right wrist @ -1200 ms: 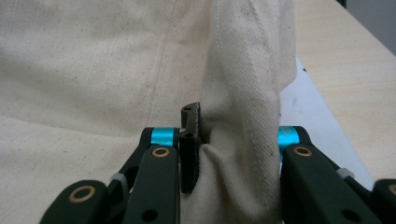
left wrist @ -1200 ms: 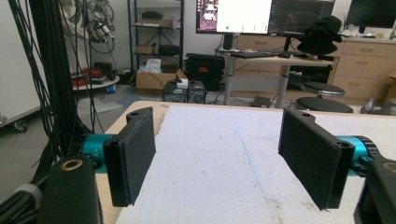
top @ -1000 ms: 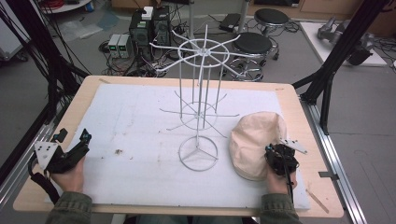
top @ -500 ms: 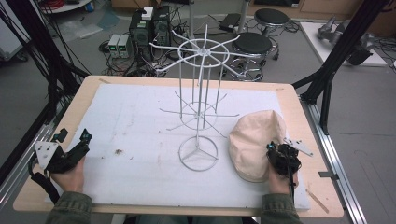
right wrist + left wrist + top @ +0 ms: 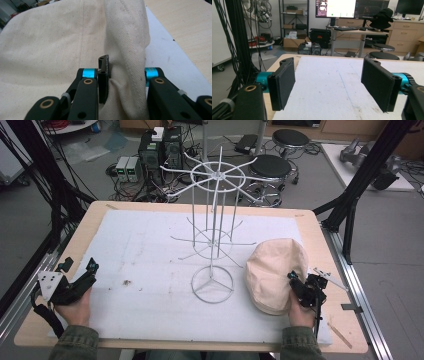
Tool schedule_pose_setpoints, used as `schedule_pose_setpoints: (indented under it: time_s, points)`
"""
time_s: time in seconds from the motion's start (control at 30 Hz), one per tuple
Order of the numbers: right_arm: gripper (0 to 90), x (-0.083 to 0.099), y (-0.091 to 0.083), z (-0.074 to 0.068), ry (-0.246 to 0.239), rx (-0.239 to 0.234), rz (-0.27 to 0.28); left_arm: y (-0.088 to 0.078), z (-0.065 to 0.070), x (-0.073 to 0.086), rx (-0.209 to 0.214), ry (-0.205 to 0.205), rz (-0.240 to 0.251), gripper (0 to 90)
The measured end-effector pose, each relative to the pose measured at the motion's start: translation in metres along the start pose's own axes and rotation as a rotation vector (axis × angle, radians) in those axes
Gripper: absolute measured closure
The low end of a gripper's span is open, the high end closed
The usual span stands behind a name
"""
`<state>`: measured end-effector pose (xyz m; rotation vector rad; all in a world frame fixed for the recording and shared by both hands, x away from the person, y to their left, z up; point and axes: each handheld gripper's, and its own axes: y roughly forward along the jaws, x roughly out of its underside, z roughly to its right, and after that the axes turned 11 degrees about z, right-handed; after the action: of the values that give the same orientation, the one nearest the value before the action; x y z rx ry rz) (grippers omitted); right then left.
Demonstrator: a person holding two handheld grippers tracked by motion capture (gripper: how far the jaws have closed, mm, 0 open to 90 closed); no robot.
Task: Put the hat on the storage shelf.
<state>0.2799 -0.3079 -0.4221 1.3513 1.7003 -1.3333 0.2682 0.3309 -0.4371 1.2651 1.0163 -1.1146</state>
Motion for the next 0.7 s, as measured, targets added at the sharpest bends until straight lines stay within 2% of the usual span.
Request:
schedule_pose_setpoints:
  time_s: [0.2,0.23,0.27,0.33,0.47,0.57,0.7]
  points:
    - [73.7,-0.003,-0.002,0.001,0.027,-0.012,0.015,0.0,0.0,0.0,0.002,-0.001,0.0,27.5]
    - [73.7,-0.003,-0.003,0.002,0.04,-0.016,0.016,0.0,0.0,0.0,0.001,-0.001,0.0,27.5]
    - [73.7,-0.005,-0.005,0.003,0.076,-0.029,0.018,0.0,0.0,0.0,0.003,-0.001,0.0,27.5]
    - [73.7,-0.007,-0.006,0.004,0.092,-0.043,0.023,0.0,0.0,0.0,0.002,-0.001,0.001,27.5]
    - [73.6,-0.009,-0.008,0.004,0.09,-0.051,0.042,0.0,0.0,0.0,0.006,0.002,-0.003,27.5]
    - [73.6,-0.013,-0.012,0.003,0.109,-0.065,0.06,0.001,0.001,0.0,0.007,-0.001,0.0,27.4]
    - [73.6,-0.017,-0.016,0.002,0.077,-0.056,0.102,0.001,0.001,0.0,0.011,-0.002,-0.004,27.4]
